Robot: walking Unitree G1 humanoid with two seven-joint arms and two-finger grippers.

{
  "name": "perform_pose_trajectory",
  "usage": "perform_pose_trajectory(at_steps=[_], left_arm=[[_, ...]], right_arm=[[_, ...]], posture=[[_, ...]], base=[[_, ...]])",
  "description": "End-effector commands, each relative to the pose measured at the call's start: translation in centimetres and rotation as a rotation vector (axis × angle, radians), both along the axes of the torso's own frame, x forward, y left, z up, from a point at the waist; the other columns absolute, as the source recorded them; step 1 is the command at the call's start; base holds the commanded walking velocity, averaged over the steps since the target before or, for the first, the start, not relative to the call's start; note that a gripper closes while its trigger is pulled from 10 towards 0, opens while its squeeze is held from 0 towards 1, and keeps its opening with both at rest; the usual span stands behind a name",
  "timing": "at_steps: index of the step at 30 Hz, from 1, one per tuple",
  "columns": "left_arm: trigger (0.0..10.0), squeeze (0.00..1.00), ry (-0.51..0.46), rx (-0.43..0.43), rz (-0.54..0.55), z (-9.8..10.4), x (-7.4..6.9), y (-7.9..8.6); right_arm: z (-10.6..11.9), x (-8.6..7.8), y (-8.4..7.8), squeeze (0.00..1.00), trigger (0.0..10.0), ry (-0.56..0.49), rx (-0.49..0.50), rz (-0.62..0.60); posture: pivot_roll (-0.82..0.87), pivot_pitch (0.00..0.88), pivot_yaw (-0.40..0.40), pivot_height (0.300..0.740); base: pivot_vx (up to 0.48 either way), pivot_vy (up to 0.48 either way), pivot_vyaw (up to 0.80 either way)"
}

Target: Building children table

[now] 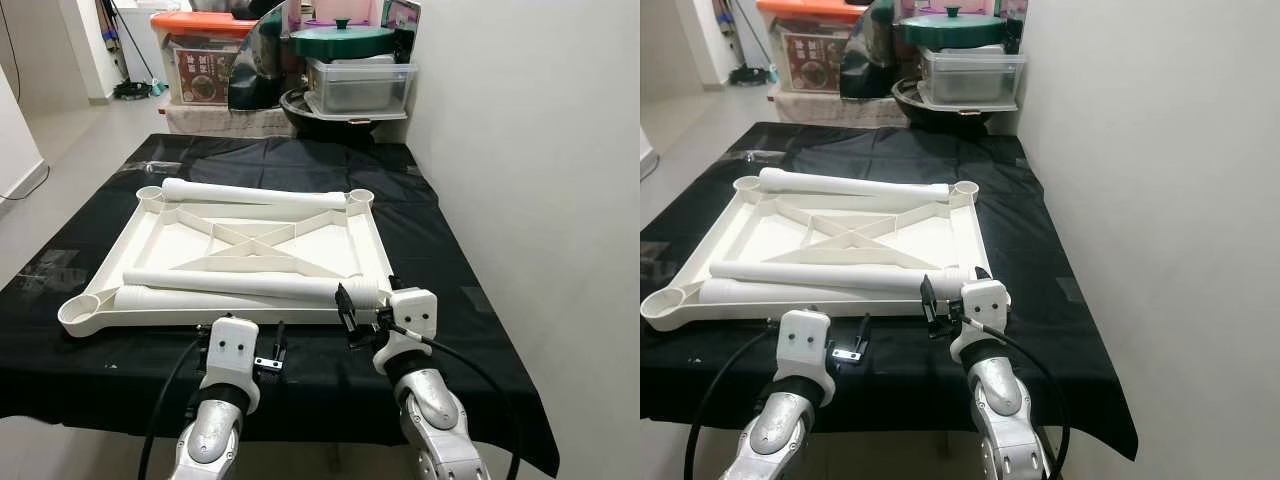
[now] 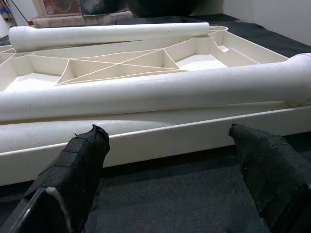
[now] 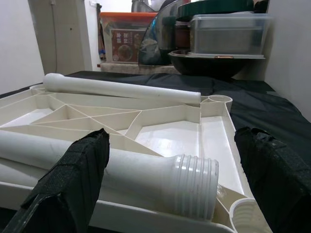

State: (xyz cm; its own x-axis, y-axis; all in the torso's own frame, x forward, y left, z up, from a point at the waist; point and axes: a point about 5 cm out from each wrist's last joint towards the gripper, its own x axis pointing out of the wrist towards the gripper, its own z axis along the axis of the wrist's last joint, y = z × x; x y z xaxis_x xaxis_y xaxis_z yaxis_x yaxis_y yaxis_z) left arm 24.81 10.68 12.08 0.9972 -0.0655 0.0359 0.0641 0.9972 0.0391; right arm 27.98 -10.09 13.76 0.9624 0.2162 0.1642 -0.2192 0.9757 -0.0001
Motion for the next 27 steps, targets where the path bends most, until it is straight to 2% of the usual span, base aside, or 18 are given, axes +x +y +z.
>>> perform_pose_trajectory(at_steps=[1, 27], left_arm=[[10.0, 0.0, 0.006, 0.007, 0.001, -0.04, 0.14, 0.19], [10.0, 0.0, 0.01, 0.004, -0.002, -0.23, 0.02, -0.03]], right_arm=[[-0.09, 0.05, 0.75, 0.0, 10.0, 0.017, 0.026, 0.014], [-0.28, -0.06, 0.61, 0.0, 10.0, 0.021, 0.019, 0.016]], posture=[[0.15, 0.0, -0.036, 0.74], [0.14, 0.0, -0.043, 0.74]], base=[[0.0, 0.0, 0.0], [0.0, 0.0, 0.0]])
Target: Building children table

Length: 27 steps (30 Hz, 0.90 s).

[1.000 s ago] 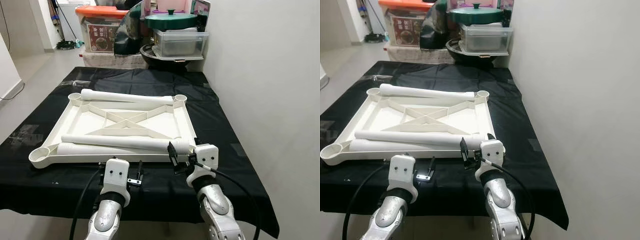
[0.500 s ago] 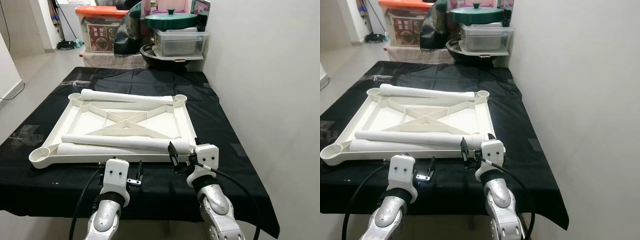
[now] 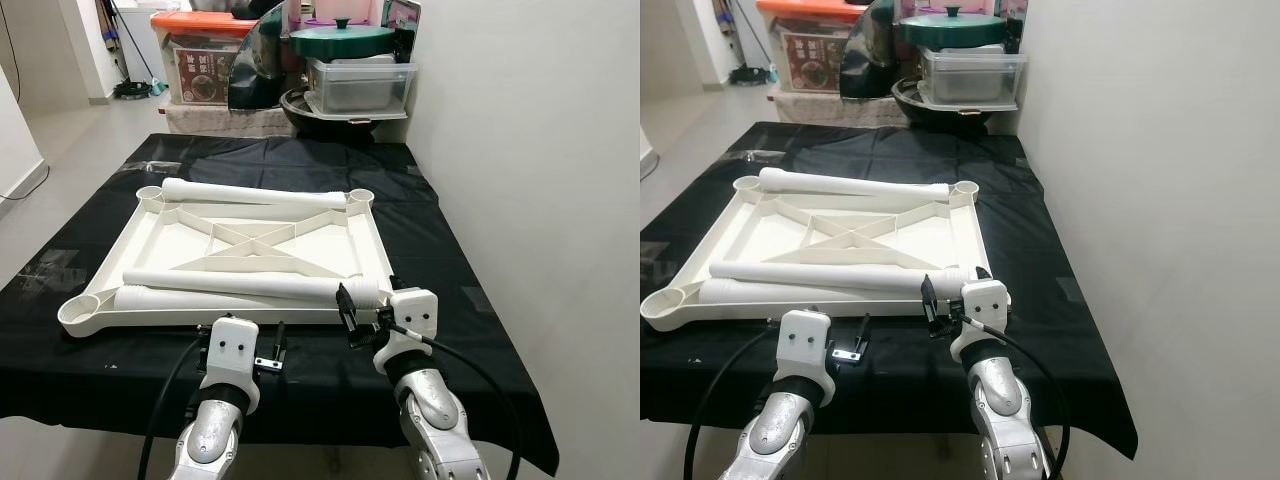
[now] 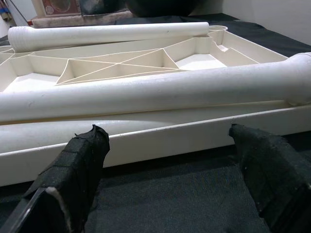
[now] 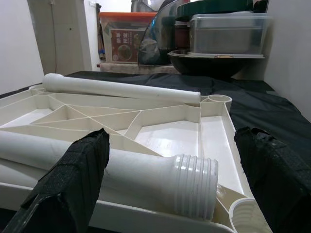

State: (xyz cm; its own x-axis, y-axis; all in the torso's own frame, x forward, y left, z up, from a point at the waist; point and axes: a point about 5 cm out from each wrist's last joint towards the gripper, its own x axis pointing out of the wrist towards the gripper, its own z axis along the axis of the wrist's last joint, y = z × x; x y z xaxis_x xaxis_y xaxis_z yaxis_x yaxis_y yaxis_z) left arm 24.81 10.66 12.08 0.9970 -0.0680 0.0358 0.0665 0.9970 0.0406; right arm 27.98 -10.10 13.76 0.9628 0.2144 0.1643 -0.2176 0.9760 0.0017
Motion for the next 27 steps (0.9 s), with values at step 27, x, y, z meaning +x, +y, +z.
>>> perform_pose_trajectory(at_steps=[27], left_arm=[[10.0, 0.0, 0.011, -0.001, 0.002, -0.21, 0.04, -0.11]], right_arm=[[-0.32, -0.04, 0.54, 0.0, 10.0, 0.026, 0.02, 0.016]], posture=[[0.14, 0.0, -0.046, 0.74]], base=[[0.0, 0.0, 0.0]])
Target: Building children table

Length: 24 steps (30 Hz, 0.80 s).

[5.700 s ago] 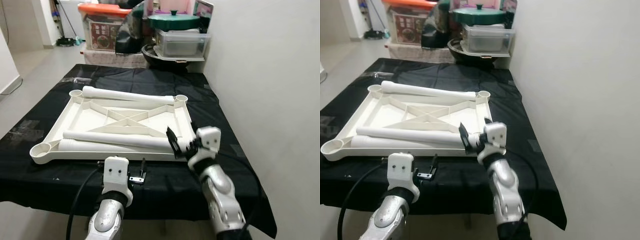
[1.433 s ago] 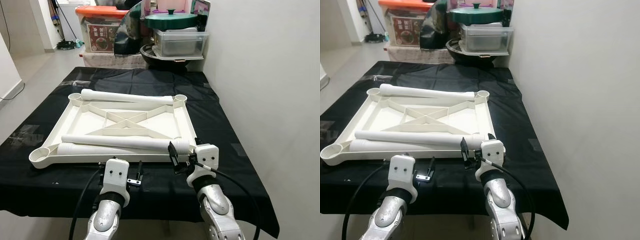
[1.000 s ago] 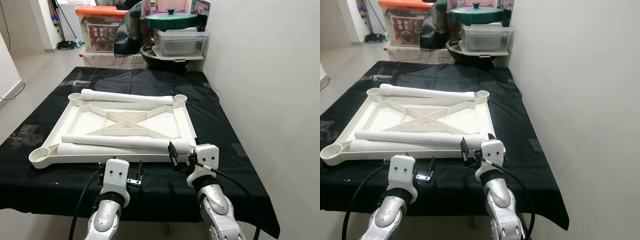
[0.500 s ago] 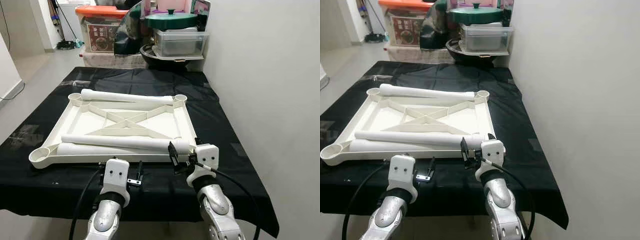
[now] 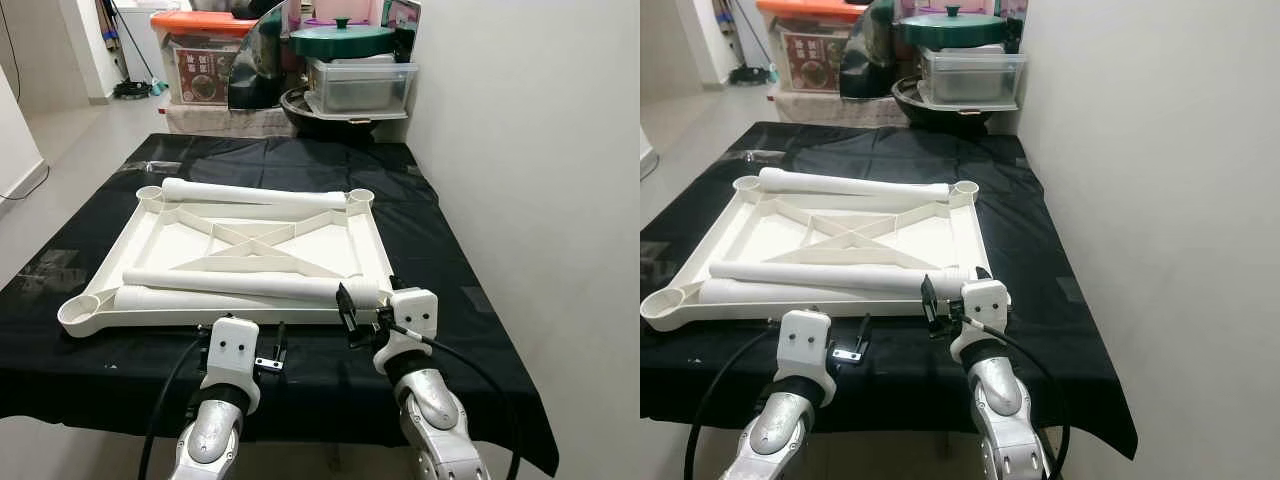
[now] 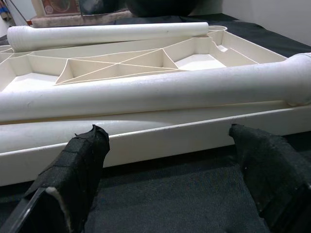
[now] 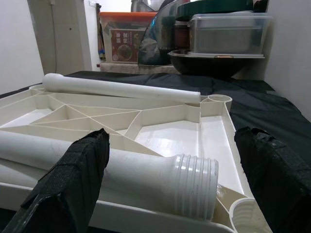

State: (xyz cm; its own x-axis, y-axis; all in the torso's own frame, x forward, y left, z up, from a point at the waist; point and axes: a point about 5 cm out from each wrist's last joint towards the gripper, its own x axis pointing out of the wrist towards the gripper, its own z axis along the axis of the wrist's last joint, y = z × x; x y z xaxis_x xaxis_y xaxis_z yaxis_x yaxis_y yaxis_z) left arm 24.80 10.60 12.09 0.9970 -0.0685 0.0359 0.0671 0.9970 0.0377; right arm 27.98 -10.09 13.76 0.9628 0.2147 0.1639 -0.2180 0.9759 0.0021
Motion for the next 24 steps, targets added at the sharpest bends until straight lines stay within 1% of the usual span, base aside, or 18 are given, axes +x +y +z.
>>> perform_pose_trajectory(at_steps=[1, 15, 17, 19, 20, 23, 24], left_arm=[[10.0, 0.0, 0.01, 0.001, 0.003, -0.2, 0.1, 0.0], [10.0, 0.0, 0.008, -0.001, 0.004, -0.1, 0.2, -0.1], [10.0, 0.0, 0.007, -0.002, 0.004, -0.1, 0.2, -0.1], [10.0, 0.0, 0.006, -0.004, 0.003, 0.0, 0.2, -0.2], [10.0, 0.0, 0.005, -0.005, 0.003, 0.0, 0.2, -0.3], [10.0, 0.0, 0.005, -0.006, 0.003, 0.0, 0.1, -0.3], [10.0, 0.0, 0.004, -0.008, 0.003, 0.0, 0.1, -0.4]], right_arm=[[-0.3, 0.0, 0.5, 0.0, 10.0, 0.026, 0.02, 0.015], [-0.3, 0.1, 0.4, 0.0, 10.0, 0.032, 0.02, 0.014], [0.0, 0.2, 0.1, 0.0, 10.0, 0.019, 0.037, 0.0], [0.3, 0.7, 0.0, 0.0, 10.0, 0.02, 0.036, 0.019], [0.8, 1.2, 0.0, 0.0, 10.0, 0.004, 0.023, 0.045], [1.3, 1.6, 0.1, 0.0, 10.0, -0.009, 0.013, 0.062], [2.1, 2.6, 0.1, 0.0, 10.0, -0.032, -0.012, 0.086]], posture=[[0.14, 0.0, -0.046, 0.74], [0.14, 0.0, -0.049, 0.74], [0.14, 0.0, -0.051, 0.74], [0.15, 0.0, -0.057, 0.74], [0.15, 0.0, -0.06, 0.74], [0.15, 0.0, -0.06, 0.74], [0.15, 0.0, -0.065, 0.74]], base=[[0.0, 0.0, 0.0], [0.0, 0.0, 0.0], [0.0, 0.0, 0.0], [0.0, 0.0, 0.0], [0.0, 0.0, 0.0], [0.0, 0.0, 0.0], [0.0, 0.0, 0.0]])
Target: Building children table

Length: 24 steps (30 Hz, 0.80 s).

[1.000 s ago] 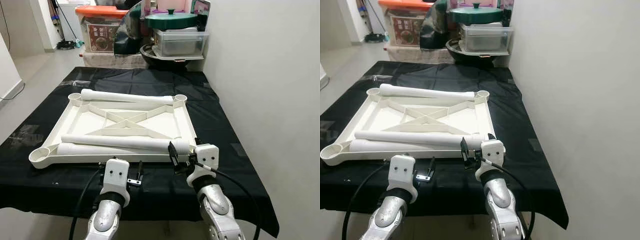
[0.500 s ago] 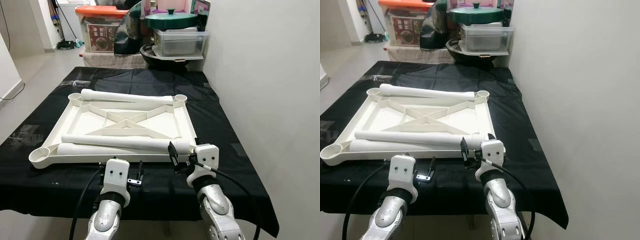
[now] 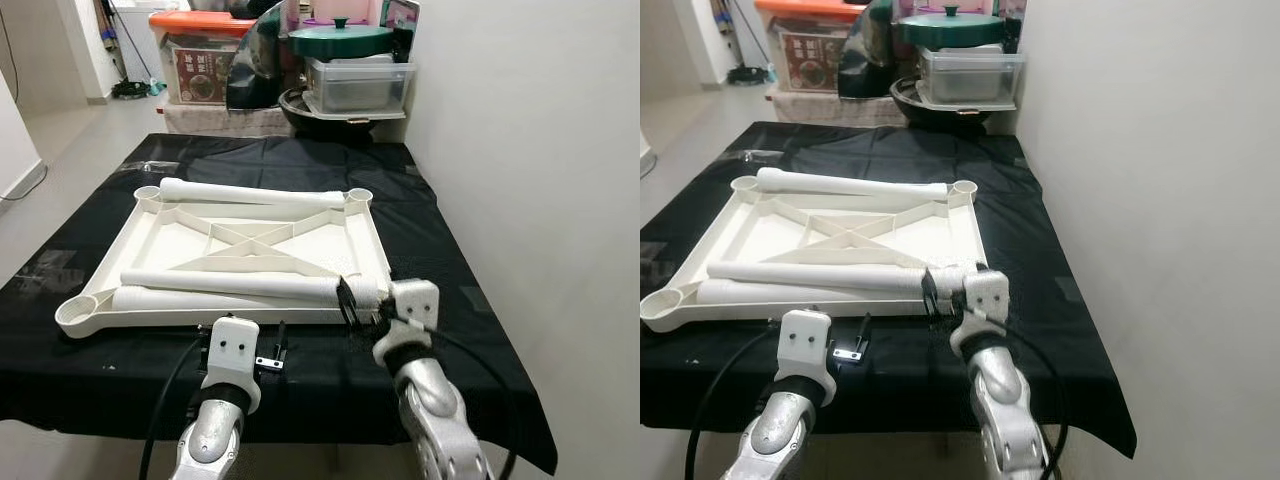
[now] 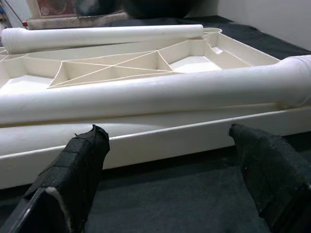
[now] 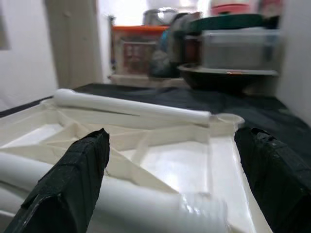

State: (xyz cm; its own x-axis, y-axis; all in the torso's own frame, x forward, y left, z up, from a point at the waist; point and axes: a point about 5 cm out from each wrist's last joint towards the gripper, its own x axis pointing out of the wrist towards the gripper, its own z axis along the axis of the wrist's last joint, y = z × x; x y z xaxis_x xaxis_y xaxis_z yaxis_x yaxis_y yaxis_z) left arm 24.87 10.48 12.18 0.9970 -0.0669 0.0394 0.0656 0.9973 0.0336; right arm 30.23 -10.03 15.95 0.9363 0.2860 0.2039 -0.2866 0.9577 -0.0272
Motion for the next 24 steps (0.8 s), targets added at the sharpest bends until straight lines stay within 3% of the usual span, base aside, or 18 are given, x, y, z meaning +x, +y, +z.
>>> perform_pose_trajectory(at_steps=[1, 4, 6, 8, 10, 12, 14, 15, 16, 17, 23, 24], left_arm=[[10.0, 0.0, 0.007, -0.006, 0.003, 0.0, 0.0, -0.3], [10.0, 0.0, 0.006, -0.012, 0.005, 0.0, -0.1, -0.5], [10.0, 0.0, 0.006, -0.013, 0.005, 0.0, -0.1, -0.5], [10.0, 0.0, 0.006, -0.015, 0.005, 0.1, -0.1, -0.6], [10.0, 0.0, 0.0, -0.016, 0.004, 0.3, -0.4, -0.8], [10.0, 0.0, -0.005, -0.017, 0.002, 0.5, -0.7, -1.1], [10.0, 0.0, -0.006, -0.02, 0.004, 0.6, -0.8, -1.1], [10.0, 0.0, -0.005, -0.024, 0.005, 0.7, -1.0, -1.2], [10.0, 0.0, -0.005, -0.024, 0.005, 0.7, -1.0, -1.2], [10.0, 0.0, -0.005, -0.027, 0.006, 0.8, -1.3, -1.3], [10.0, 0.0, -0.003, -0.037, 0.004, 1.2, -2.3, -1.8], [10.0, 0.0, 0.001, -0.041, 0.003, 1.2, -2.5, -1.9]], right_arm=[[0.6, 1.4, 0.0, 0.0, 10.0, -0.005, -0.037, 0.034], [1.9, 3.8, 0.0, 0.0, 10.0, -0.019, -0.117, 0.089], [2.0, 4.4, 0.0, 0.0, 10.0, -0.012, -0.149, 0.106], [1.7, 5.2, 0.2, 0.0, 10.0, 0.037, -0.206, 0.136], [0.9, 6.7, 0.6, 0.0, 10.0, 0.177, -0.35, 0.213], [1.1, 7.9, 0.6, 0.0, 10.0, 0.279, -0.386, 0.25], [1.5, 8.3, 0.6, 0.0, 10.0, 0.29, -0.404, 0.272], [1.9, 8.7, 0.8, 0.81, 10.0, 0.306, -0.433, 0.304], [1.9, 8.7, 0.8, 0.81, 10.0, 0.306, -0.433, 0.304], [2.5, 9.1, 0.9, 1.0, 10.0, 0.303, -0.452, 0.321], [4.2, 10.0, 1.3, 1.0, 10.0, 0.375, -0.489, 0.409], [4.6, 10.0, 1.4, 0.0, 10.0, 0.401, -0.489, 0.45]], posture=[[0.15, 0.0, -0.07, 0.74], [0.15, 0.0, -0.076, 0.74], [0.15, 0.0, -0.076, 0.74], [0.15, 0.0, -0.088, 0.74], [0.15, 0.0, -0.097, 0.74], [0.16, 0.0, -0.11, 0.74], [0.16, 0.0, -0.115, 0.74], [0.16, 0.0, -0.116, 0.74], [0.16, 0.0, -0.116, 0.74], [0.15, 0.0, -0.122, 0.74], [0.15, 0.021, -0.135, 0.74], [0.15, 0.033, -0.143, 0.74]], base=[[0.0, 0.0, 0.0], [0.0, 0.0, 0.0], [0.0, 0.0, 0.0], [0.0, 0.0, 0.0], [0.0, 0.0, 0.0], [0.0, 0.0, 0.0], [0.0, 0.0, 0.0], [0.0, 0.0, 0.0], [0.0, 0.0, 0.0], [0.0, 0.0, 0.0], [0.0, 0.0, 0.0], [0.0, 0.0, 0.0]])
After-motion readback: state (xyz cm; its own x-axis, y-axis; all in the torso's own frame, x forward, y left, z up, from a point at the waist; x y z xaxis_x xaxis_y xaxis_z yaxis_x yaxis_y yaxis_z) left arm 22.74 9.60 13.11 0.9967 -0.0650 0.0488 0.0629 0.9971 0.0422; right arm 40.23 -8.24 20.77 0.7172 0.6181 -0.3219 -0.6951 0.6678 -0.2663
